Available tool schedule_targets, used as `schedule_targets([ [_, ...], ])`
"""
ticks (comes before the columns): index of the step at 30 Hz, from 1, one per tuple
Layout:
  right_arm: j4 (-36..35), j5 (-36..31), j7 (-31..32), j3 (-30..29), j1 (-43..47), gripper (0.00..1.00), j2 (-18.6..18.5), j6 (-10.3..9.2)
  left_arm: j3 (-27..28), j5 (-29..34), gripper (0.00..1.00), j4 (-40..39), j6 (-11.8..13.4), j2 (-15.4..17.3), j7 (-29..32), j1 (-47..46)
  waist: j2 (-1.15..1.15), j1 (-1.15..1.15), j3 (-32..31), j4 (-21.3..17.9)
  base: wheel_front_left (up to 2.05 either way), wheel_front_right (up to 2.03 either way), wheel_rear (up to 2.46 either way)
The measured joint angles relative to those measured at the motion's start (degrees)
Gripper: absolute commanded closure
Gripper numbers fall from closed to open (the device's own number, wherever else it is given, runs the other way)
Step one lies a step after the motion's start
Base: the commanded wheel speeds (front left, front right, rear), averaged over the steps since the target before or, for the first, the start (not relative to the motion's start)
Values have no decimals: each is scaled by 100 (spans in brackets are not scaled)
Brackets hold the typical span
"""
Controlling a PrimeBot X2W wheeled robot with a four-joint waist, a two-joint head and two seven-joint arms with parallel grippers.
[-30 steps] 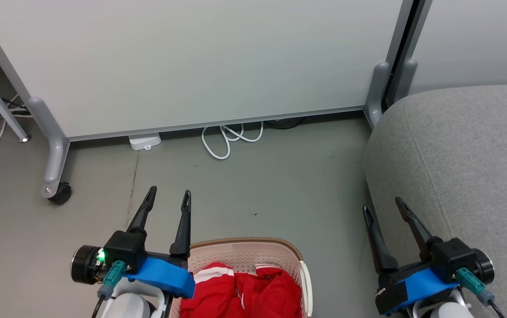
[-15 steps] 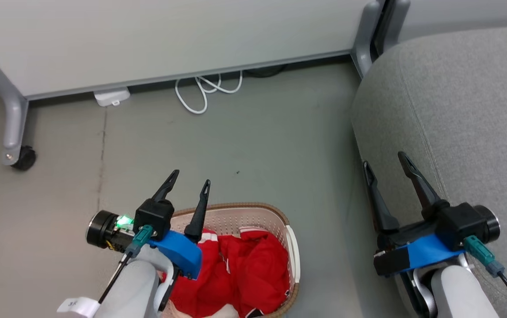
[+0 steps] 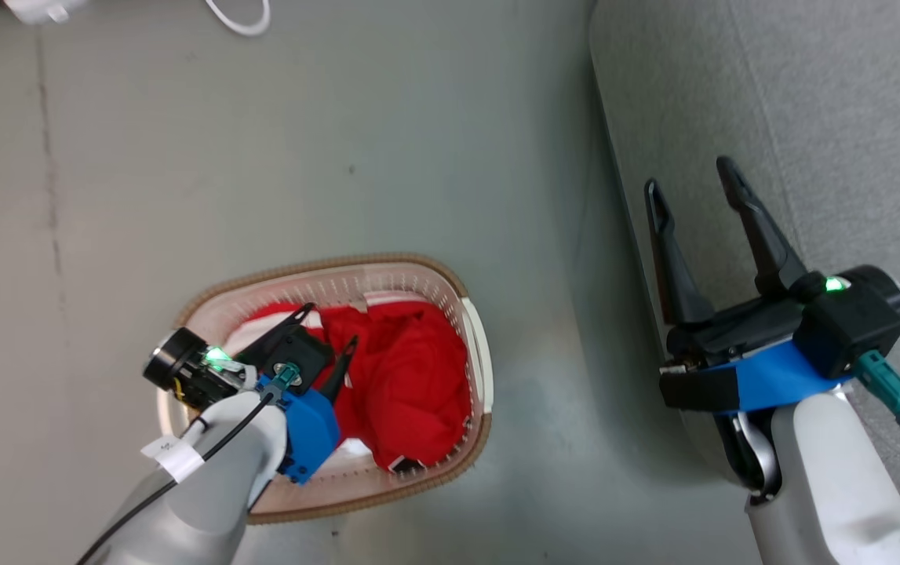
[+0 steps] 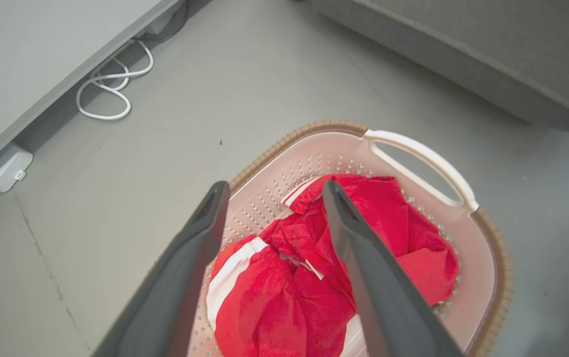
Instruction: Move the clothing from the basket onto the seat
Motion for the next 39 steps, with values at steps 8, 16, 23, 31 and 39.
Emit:
schedule_targets([
  [8,-170,18,0,19,-388,0,-1,0,-1024,-23,0,1140,-1,62,390,-624,0,0,892,-211,0,0,0],
  [16,-454,77,0,33,-643,0,-2,0,-1602,18,0,1472,-1,441,1069,-1218,0,0,1670,-436,0,0,0],
  [23,-728,118,0,-21,-735,0,-2,0,-1722,57,0,1543,0,623,1536,-1635,0,0,2306,-579,0,0,0],
  [31,-989,177,0,-30,-777,0,-2,0,-1863,140,0,1569,107,653,1926,-1826,0,-1,2842,-715,0,0,0],
  [39,-1101,163,0,-147,-776,0,-1,0,-2007,148,100,1578,188,559,2142,-1863,0,-1,2948,-733,0,0,0],
])
